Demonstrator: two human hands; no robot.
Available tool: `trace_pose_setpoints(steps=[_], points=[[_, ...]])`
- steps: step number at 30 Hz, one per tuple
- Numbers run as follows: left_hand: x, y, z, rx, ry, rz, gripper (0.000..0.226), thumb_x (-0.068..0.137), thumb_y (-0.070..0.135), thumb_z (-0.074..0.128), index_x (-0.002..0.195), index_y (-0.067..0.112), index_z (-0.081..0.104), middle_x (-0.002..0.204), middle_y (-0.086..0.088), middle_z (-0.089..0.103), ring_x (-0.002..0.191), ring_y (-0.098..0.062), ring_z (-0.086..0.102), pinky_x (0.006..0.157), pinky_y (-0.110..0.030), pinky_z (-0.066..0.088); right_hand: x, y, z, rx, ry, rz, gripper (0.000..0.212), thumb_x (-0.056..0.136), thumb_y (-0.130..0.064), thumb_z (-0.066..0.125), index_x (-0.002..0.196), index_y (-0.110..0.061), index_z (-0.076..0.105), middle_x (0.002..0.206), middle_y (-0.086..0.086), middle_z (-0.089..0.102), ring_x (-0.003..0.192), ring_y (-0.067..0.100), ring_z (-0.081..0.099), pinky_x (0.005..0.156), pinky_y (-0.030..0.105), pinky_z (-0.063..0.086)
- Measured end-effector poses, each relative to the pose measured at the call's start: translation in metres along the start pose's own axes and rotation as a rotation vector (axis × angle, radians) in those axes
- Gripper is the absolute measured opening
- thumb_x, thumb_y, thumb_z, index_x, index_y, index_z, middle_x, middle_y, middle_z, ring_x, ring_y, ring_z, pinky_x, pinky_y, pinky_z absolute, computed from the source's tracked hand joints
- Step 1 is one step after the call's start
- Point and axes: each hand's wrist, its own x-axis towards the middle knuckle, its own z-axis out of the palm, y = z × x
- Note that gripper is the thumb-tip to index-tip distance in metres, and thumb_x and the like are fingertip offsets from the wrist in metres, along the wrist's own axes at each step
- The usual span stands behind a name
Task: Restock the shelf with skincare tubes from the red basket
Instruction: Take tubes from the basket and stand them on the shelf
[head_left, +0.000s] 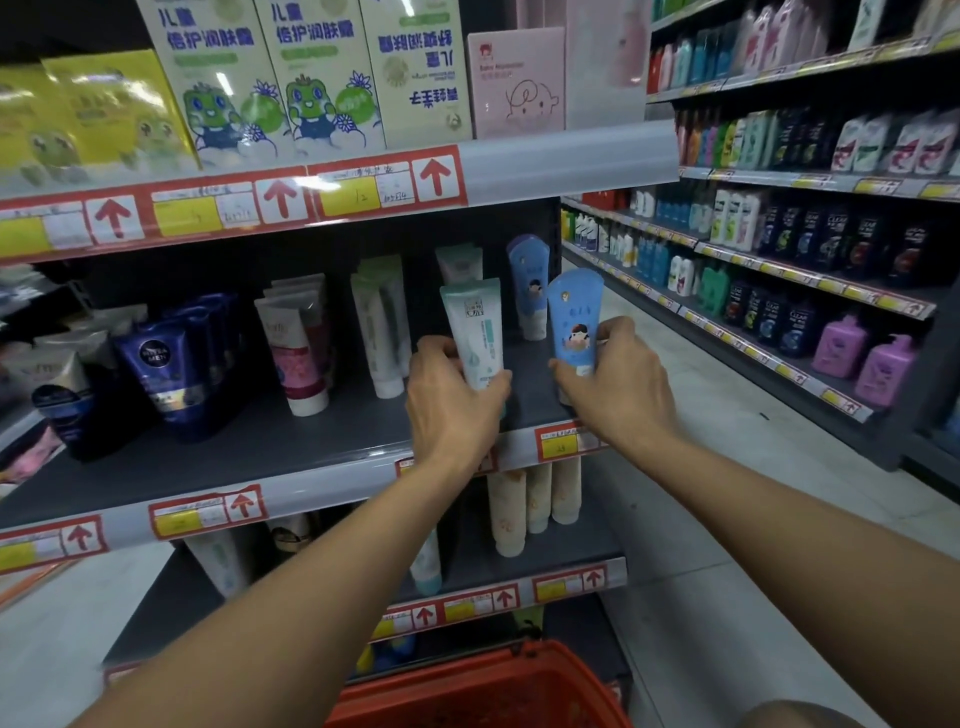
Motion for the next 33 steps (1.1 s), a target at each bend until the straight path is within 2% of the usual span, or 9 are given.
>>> trace_pose_setpoints(steps=[3, 6, 8, 12, 16, 18, 23, 28, 33], points=[[-0.001, -0.003, 0.002, 0.017, -0.002, 0.016, 0.058, 0.079, 0.040, 0.087, 0.119, 0.020, 0.051, 0.117, -0.001, 0.062, 0.106, -0.020, 0.065, 0.088, -0.044, 0.059, 0.000, 0.004, 0.003, 0.008, -0.008, -0.022, 0.058, 0.077, -0.056, 0.078, 0.113, -0.023, 0.046, 0.108, 0.003, 0.065, 0.094, 0.025, 0.065, 0.065, 0.031, 0.042], [-0.004, -0.007, 0.001, 0.168, 0.009, 0.004, 0.065, 0.072, 0.054, 0.086, 0.118, 0.020, 0.055, 0.113, 0.001, 0.061, 0.107, -0.022, 0.063, 0.085, -0.045, 0.058, -0.002, 0.012, 0.004, -0.065, -0.041, -0.011, 0.063, 0.072, -0.060, 0.077, 0.117, -0.022, 0.054, 0.107, 0.001, 0.065, 0.093, 0.023, 0.065, 0.066, 0.033, 0.049], [-0.004, -0.011, 0.000, 0.271, -0.005, 0.004, 0.059, 0.072, 0.057, 0.084, 0.113, 0.021, 0.061, 0.104, 0.004, 0.065, 0.105, -0.024, 0.064, 0.082, -0.044, 0.059, -0.003, 0.019, 0.005, -0.152, -0.072, -0.035, 0.055, 0.072, -0.062, 0.074, 0.109, -0.022, 0.063, 0.101, 0.000, 0.066, 0.088, 0.021, 0.064, 0.064, 0.033, 0.052], [0.003, -0.012, 0.002, 0.290, -0.064, -0.055, 0.050, 0.074, 0.055, 0.084, 0.109, 0.023, 0.067, 0.101, 0.003, 0.075, 0.096, -0.024, 0.071, 0.075, -0.039, 0.060, 0.005, 0.022, 0.007, -0.206, -0.114, -0.042, 0.048, 0.071, -0.062, 0.074, 0.097, -0.021, 0.072, 0.091, 0.001, 0.071, 0.081, 0.020, 0.067, 0.060, 0.036, 0.058], [0.017, -0.008, 0.009, 0.356, -0.112, -0.119, 0.056, 0.070, 0.060, 0.084, 0.107, 0.023, 0.065, 0.102, 0.001, 0.073, 0.094, -0.026, 0.071, 0.066, -0.034, 0.053, 0.022, 0.015, 0.012, -0.199, -0.228, 0.051, 0.045, 0.069, -0.059, 0.077, 0.093, -0.022, 0.073, 0.080, -0.002, 0.069, 0.072, 0.017, 0.066, 0.049, 0.027, 0.046], [0.027, -0.007, 0.015, 0.403, -0.133, -0.140, 0.057, 0.069, 0.062, 0.085, 0.105, 0.021, 0.065, 0.102, 0.000, 0.072, 0.093, -0.027, 0.071, 0.062, -0.033, 0.048, 0.031, 0.012, 0.016, -0.194, -0.259, 0.075, 0.044, 0.069, -0.057, 0.078, 0.095, -0.022, 0.072, 0.080, -0.002, 0.067, 0.072, 0.019, 0.065, 0.048, 0.025, 0.040], [0.050, -0.009, 0.029, 0.432, -0.147, -0.176, 0.057, 0.068, 0.061, 0.088, 0.093, 0.022, 0.054, 0.103, -0.003, 0.071, 0.095, -0.028, 0.071, 0.059, -0.031, 0.043, 0.050, 0.005, 0.033, -0.215, -0.270, 0.094, 0.048, 0.071, -0.055, 0.079, 0.104, -0.022, 0.070, 0.086, 0.001, 0.065, 0.076, 0.024, 0.063, 0.056, 0.029, 0.046], [0.070, -0.015, 0.042, 0.442, -0.151, -0.185, 0.062, 0.068, 0.056, 0.090, 0.110, 0.018, 0.064, 0.112, -0.006, 0.072, 0.101, -0.029, 0.071, 0.063, -0.032, 0.044, 0.067, 0.002, 0.045, -0.228, -0.291, 0.099, 0.053, 0.074, -0.051, 0.081, 0.113, -0.019, 0.068, 0.092, 0.003, 0.063, 0.081, 0.026, 0.061, 0.062, 0.033, 0.049], [0.084, -0.021, 0.053, 0.443, -0.162, -0.202, 0.065, 0.071, 0.053, 0.089, 0.118, 0.015, 0.064, 0.120, -0.008, 0.070, 0.107, -0.031, 0.070, 0.068, -0.033, 0.047, 0.079, 0.003, 0.057, -0.221, -0.276, 0.102, 0.055, 0.076, -0.049, 0.081, 0.116, -0.016, 0.067, 0.105, 0.010, 0.070, 0.096, 0.030, 0.068, 0.066, 0.034, 0.050]])
